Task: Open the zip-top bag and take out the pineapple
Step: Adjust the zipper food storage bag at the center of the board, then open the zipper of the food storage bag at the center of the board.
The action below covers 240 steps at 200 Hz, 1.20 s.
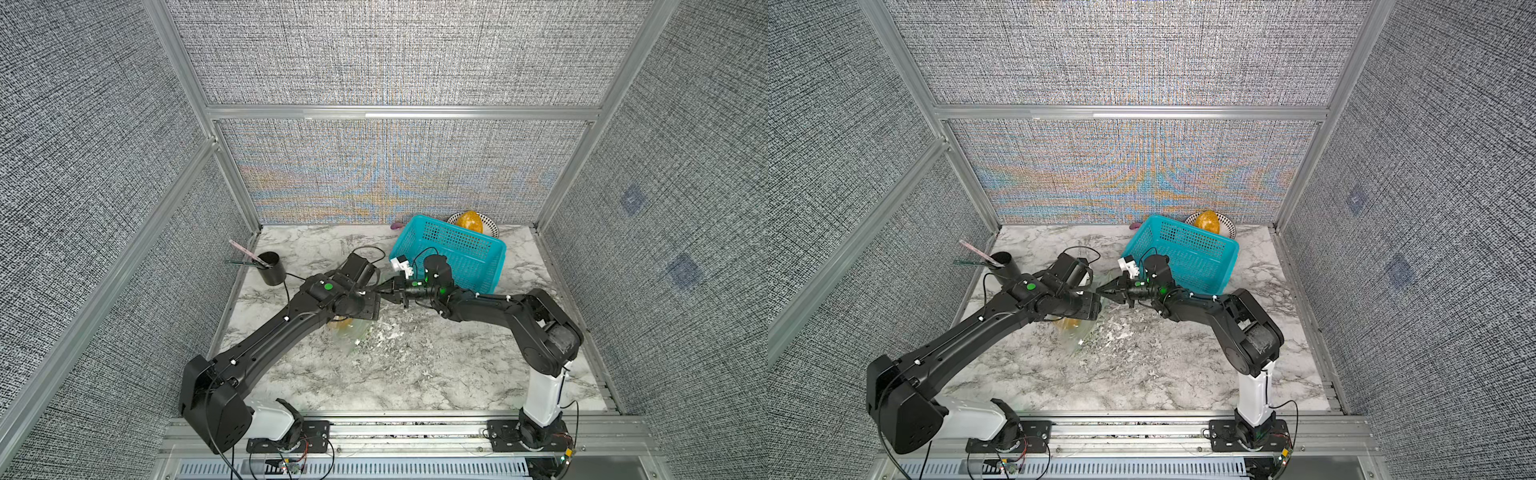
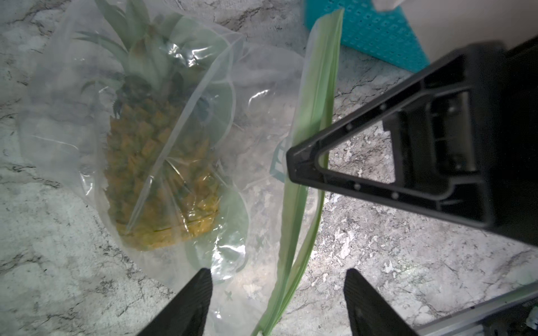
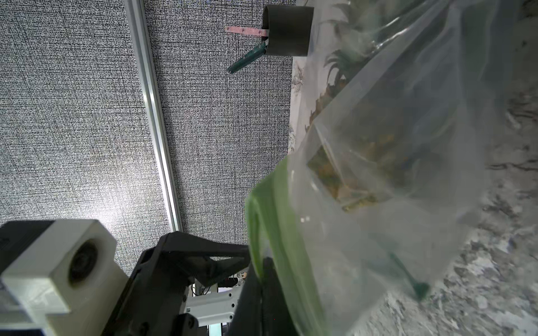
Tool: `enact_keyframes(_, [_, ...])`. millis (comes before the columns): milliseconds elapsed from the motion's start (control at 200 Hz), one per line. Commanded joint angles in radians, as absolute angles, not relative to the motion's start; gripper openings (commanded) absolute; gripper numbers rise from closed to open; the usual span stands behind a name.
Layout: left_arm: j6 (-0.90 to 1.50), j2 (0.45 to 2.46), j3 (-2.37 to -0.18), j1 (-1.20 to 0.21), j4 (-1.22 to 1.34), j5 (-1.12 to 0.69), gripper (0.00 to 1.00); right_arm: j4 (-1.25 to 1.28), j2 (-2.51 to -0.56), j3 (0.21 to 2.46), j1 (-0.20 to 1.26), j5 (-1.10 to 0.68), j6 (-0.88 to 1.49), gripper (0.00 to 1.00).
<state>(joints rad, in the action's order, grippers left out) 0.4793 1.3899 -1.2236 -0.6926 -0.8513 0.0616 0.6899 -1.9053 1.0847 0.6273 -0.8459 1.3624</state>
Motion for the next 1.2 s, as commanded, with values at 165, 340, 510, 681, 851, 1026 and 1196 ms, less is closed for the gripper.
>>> enact_keyframes(165, [0.469,1.428,-1.219,-0.696,-0.835,0.179,0.62,0.663,-1.895,1.094,0.627,-0.859,1.346,0.0])
enact_keyframes(340, [0.462,1.474,-1.242,-0.696,-0.83,0.186,0.51,0.655,-1.894,1.094,0.627,-0.861,1.345,0.0])
enact_keyframes(510, [0.471,1.489,-1.252,-0.696,-0.826,0.187,0.32,0.647,-1.894,1.098,0.626,-0.861,1.342,0.0])
enact_keyframes(681, [0.474,1.484,-1.255,-0.696,-0.843,0.206,0.24,0.637,-1.894,1.103,0.626,-0.865,1.334,0.0])
enact_keyframes(851, [0.483,1.505,-1.264,-0.696,-0.83,0.172,0.42,0.627,-1.898,1.112,0.63,-0.867,1.328,0.0])
enact_keyframes(1026, [0.511,1.519,-1.258,-0.697,-0.792,0.137,0.58,0.626,-1.897,1.118,0.632,-0.867,1.328,0.0])
enact_keyframes(1196, [0.52,1.535,-1.264,-0.696,-0.821,0.197,0.38,0.626,-1.892,1.112,0.632,-0.866,1.327,0.0])
